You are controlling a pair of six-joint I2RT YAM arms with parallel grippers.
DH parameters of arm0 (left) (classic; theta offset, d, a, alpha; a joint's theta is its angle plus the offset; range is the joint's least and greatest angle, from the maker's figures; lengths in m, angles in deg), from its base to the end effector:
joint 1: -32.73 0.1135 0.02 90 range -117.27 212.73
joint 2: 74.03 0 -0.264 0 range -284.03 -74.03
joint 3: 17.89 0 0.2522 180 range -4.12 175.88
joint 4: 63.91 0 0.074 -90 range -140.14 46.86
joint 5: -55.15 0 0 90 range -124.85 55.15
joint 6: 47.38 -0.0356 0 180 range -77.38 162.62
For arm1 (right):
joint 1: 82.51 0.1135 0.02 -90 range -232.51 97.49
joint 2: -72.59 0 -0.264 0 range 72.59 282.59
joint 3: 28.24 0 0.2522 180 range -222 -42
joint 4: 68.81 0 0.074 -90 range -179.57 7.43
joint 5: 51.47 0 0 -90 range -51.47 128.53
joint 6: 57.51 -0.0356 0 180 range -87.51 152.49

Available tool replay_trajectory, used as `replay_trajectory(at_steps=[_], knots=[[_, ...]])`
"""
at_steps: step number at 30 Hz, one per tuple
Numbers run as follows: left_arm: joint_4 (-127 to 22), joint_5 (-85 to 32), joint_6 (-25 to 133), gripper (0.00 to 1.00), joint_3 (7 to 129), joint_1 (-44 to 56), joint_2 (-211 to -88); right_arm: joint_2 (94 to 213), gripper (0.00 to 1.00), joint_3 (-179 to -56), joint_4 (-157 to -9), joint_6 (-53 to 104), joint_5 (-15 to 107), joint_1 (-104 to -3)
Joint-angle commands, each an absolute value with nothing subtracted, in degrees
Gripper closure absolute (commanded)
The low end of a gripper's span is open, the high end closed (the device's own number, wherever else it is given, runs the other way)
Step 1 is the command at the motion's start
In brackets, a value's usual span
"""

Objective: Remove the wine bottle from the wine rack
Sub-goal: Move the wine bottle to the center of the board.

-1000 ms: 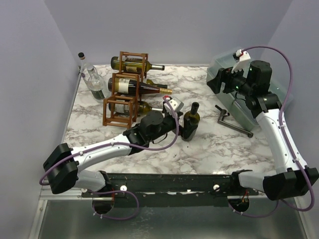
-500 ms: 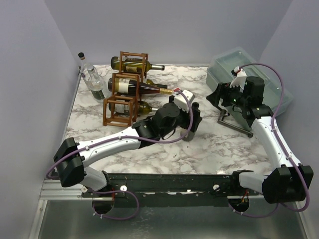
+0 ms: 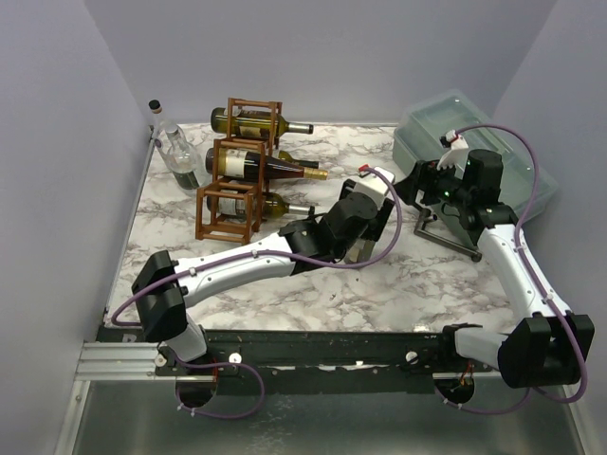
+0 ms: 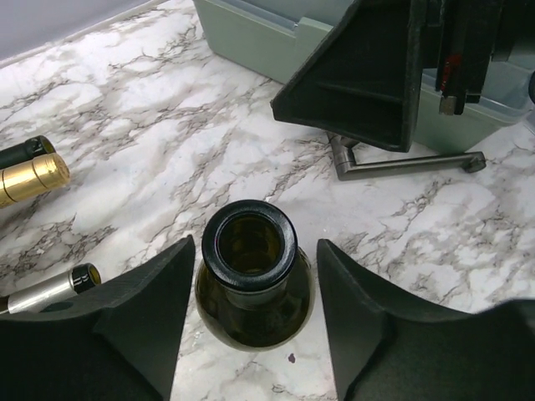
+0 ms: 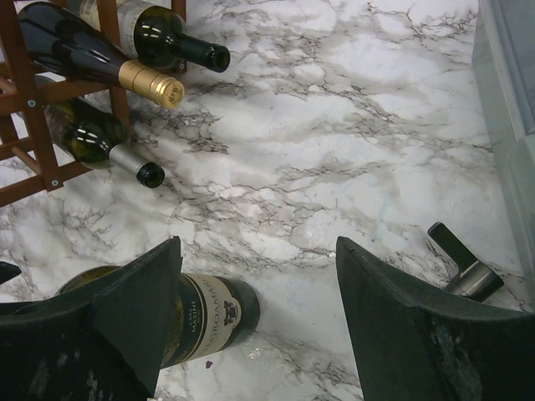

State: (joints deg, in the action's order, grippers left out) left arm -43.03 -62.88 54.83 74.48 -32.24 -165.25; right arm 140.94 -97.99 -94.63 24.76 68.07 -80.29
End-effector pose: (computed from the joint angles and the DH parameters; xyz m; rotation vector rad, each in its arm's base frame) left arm 0.1747 -0.3345 0.3469 0.5367 1.8215 -0.4561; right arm 0.2694 0.0280 0.3216 -0.2387 1.9770 0.6253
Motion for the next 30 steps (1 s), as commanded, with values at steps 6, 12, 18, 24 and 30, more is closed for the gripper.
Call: replay_trajectory(at_steps=[6, 12, 18, 24, 30], knots=[[-41.01, -69.78, 53.41, 0.46, 78.79, -33.15, -168.76, 140.63, 0.23, -97.29, -92.94, 24.60, 69.73, -80.80], [-41.13, -70.03, 53.87, 0.49, 79.56, -33.13, -169.70, 140.69, 0.23, -97.33, -93.03, 24.72, 69.73, -80.75], [-41.60, -70.18, 53.78, 0.63, 79.62, -33.17, -169.96, 140.63, 0.23, -97.34, -93.19, 24.86, 69.58, -80.89], [-42.67, -68.03, 52.06, 1.00, 78.33, -33.17, -168.68, 140.57, 0.23, -97.31, -93.21, 24.88, 69.55, -80.85], [-42.98, -66.43, 51.15, 1.00, 74.60, -33.21, -162.88, 140.44, 0.23, -97.31, -93.23, 24.85, 69.55, -80.98]])
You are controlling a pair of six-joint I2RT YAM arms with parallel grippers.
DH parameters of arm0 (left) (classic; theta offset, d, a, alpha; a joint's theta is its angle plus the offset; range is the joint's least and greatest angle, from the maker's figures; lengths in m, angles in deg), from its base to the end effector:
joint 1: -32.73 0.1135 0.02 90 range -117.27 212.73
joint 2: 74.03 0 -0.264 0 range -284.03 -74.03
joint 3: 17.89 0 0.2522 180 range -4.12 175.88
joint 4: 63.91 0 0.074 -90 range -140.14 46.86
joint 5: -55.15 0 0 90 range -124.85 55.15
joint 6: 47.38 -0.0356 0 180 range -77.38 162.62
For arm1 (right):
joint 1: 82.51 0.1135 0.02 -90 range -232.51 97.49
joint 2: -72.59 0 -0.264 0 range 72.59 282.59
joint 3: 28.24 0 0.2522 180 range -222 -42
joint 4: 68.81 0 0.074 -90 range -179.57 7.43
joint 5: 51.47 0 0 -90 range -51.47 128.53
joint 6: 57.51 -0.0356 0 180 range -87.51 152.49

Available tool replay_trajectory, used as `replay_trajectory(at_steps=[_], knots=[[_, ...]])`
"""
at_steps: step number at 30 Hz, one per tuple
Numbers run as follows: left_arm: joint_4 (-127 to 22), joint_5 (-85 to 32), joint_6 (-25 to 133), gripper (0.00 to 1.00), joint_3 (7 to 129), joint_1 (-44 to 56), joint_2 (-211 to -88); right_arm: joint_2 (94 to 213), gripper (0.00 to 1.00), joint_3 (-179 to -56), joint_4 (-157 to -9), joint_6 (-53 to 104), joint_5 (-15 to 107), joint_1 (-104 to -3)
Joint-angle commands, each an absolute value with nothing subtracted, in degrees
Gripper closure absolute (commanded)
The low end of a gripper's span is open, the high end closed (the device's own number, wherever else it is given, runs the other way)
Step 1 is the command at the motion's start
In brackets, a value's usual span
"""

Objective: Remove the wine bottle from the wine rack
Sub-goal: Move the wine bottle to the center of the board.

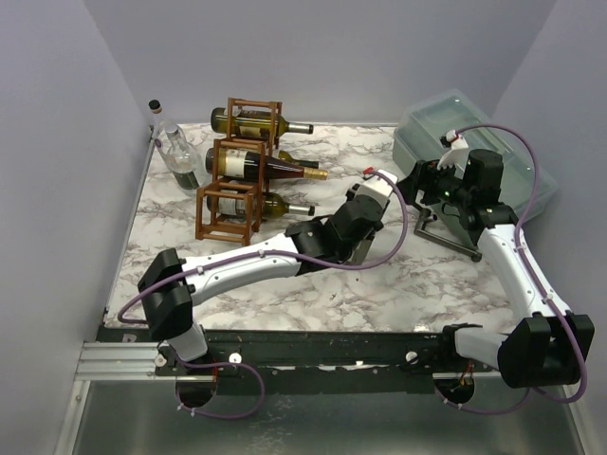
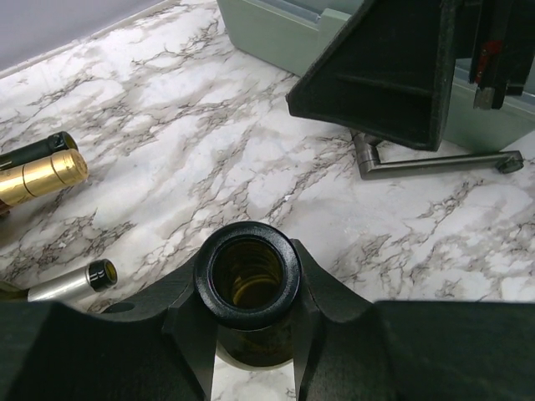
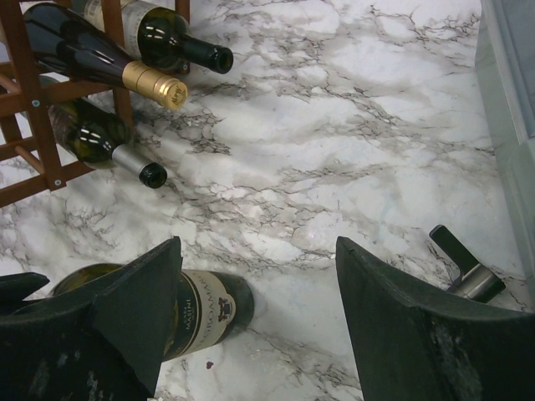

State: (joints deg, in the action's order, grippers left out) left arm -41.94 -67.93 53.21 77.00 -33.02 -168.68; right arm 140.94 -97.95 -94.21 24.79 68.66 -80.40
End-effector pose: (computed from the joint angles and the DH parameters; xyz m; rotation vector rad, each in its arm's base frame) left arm 0.1779 -0.3477 0.3392 0.5303 1.8255 -0.3457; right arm 0.2696 0.0278 0.3222 -0.2457 1.9690 0.6327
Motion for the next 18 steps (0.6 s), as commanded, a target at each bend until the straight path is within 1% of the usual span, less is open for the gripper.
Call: replay_trajectory(at_steps=[1, 9, 18], knots=[[-43.06, -66.09, 51.04, 1.00, 73.73, -33.14, -161.82, 140.43, 0.23, -97.31, -93.21, 24.87, 69.62, -80.94], [-42.94, -61.06, 50.80, 1.00, 66.15, -33.16, -152.26, 140.43, 0.23, -97.29, -93.29, 24.93, 70.13, -81.01], [-36.23, -65.56, 52.88, 1.00, 60.05, -33.10, -141.89, 140.77, 0.23, -97.35, -93.43, 25.14, 70.57, -81.05]])
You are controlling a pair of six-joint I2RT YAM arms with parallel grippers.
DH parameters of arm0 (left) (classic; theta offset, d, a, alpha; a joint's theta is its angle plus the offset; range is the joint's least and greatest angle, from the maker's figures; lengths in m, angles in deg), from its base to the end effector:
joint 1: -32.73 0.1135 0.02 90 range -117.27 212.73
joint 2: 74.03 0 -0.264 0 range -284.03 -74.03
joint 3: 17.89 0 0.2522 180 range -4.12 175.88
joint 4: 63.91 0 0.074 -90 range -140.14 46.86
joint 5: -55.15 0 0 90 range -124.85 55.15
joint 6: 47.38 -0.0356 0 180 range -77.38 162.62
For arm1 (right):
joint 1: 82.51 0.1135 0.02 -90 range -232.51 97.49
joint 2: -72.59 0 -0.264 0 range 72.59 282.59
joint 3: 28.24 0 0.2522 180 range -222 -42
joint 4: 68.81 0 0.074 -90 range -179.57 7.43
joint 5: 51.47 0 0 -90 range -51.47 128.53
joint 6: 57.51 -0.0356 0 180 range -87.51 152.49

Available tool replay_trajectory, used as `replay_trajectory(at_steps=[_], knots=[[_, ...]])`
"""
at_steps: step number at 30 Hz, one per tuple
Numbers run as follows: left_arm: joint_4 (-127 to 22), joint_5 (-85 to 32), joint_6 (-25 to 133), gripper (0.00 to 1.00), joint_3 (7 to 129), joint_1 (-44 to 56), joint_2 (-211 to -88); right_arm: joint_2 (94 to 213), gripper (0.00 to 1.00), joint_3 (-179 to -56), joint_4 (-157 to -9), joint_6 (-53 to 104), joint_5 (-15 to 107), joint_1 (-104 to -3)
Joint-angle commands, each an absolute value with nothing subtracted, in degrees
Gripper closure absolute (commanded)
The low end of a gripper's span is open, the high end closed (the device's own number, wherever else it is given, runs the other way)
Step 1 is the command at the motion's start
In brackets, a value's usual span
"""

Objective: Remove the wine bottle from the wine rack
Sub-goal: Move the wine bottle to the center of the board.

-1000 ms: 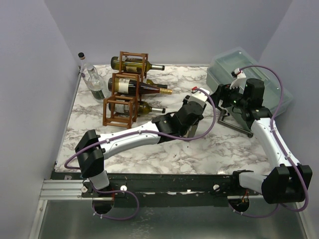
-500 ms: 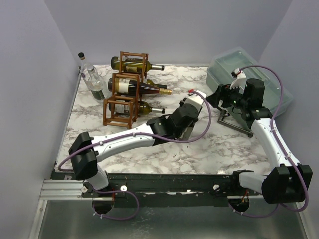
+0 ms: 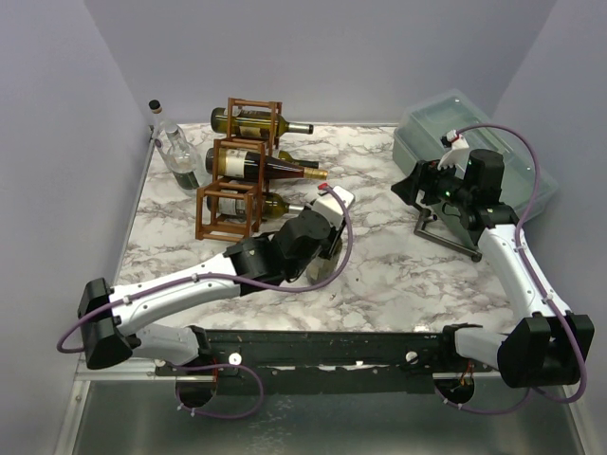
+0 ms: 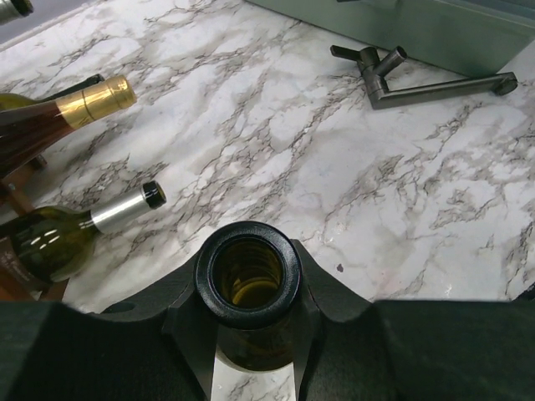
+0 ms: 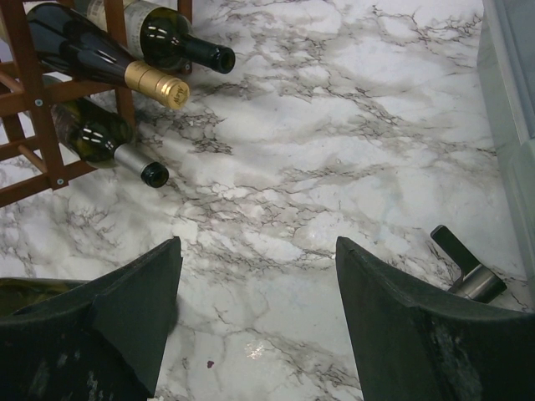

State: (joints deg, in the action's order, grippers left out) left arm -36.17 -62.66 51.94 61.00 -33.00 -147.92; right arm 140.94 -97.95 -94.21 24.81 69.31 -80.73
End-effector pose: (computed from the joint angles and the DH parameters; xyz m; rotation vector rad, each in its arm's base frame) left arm 0.1365 -0.2623 0.3483 0.6270 1.8362 -0.3998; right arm 0.2695 0.0266 0.3223 -0.2477 1.9673 0.6399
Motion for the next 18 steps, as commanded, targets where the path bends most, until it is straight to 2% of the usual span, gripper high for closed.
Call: replay_trajectory(at_steps=[1, 18], knots=[[-35.23, -66.38, 53.12, 1.00, 59.42, -33.10, -140.88, 140.79, 0.23, -97.30, -93.47, 25.11, 70.53, -81.03], [-21.30, -80.74, 56.72, 1.00, 54.38, -32.11, -127.21, 141.19, 0.23, -97.31, -93.56, 25.15, 70.89, -81.03]])
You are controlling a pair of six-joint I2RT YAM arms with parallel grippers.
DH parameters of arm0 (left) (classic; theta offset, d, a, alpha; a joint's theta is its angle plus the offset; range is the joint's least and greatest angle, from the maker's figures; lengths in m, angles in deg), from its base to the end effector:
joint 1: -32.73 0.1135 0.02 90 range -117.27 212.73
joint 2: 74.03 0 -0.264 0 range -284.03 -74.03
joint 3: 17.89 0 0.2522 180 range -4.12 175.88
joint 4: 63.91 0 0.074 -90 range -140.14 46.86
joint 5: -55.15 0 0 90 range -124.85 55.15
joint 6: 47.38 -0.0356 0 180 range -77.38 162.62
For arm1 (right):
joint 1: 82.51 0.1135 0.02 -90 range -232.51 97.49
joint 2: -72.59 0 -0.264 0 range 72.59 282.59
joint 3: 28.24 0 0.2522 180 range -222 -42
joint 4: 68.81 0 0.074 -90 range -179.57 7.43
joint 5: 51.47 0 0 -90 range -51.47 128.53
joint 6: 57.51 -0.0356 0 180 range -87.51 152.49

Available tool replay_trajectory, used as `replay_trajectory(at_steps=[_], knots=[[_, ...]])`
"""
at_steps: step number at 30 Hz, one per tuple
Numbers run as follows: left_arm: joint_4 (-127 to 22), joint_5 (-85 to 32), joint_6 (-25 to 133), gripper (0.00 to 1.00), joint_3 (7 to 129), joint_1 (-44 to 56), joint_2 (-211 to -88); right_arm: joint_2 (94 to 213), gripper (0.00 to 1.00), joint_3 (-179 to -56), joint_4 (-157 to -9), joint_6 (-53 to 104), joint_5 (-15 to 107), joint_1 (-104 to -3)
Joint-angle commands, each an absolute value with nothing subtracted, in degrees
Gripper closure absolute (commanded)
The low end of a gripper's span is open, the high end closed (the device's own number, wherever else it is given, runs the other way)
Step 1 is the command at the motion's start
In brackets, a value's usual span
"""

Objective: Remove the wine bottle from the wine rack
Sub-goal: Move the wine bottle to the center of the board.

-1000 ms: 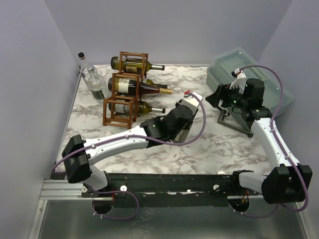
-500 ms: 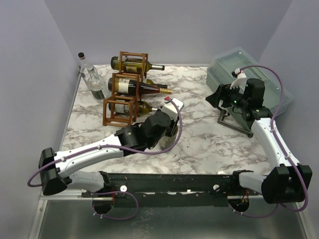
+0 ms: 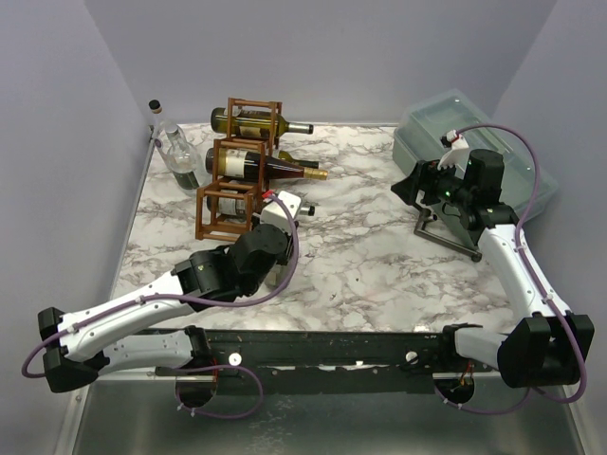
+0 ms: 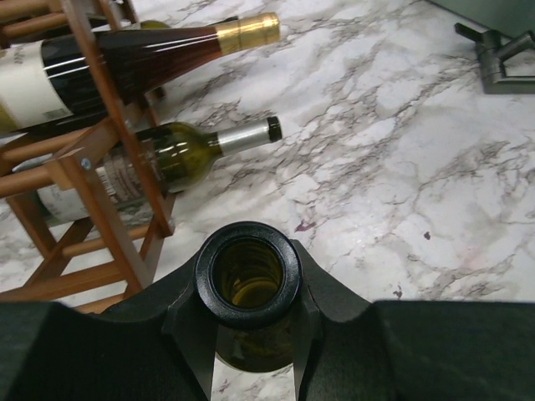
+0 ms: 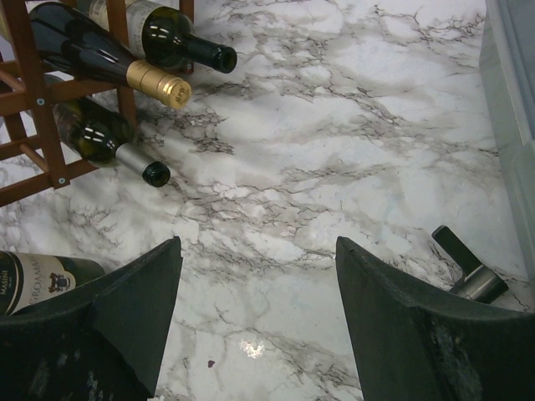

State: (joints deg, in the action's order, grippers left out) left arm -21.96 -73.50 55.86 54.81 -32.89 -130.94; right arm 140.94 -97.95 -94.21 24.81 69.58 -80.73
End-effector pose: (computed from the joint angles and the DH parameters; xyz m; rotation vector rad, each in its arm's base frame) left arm 0.1069 -0.1820 0.3584 0.4624 1.8732 -0.2352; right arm 0.2695 0.0267 0.3223 -0.2508 1.9666 0.6446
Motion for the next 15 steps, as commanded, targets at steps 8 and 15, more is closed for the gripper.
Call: replay_trajectory(at_steps=[8, 15], knots=[[-17.98, -84.65, 59.81, 1.00, 52.96, -29.88, -123.58, 141.47, 0.23, -97.28, -93.48, 25.02, 70.95, -81.10], [-15.73, -85.83, 61.18, 1.00, 52.39, -28.15, -121.11, 141.69, 0.23, -97.33, -93.54, 25.06, 70.89, -81.17]])
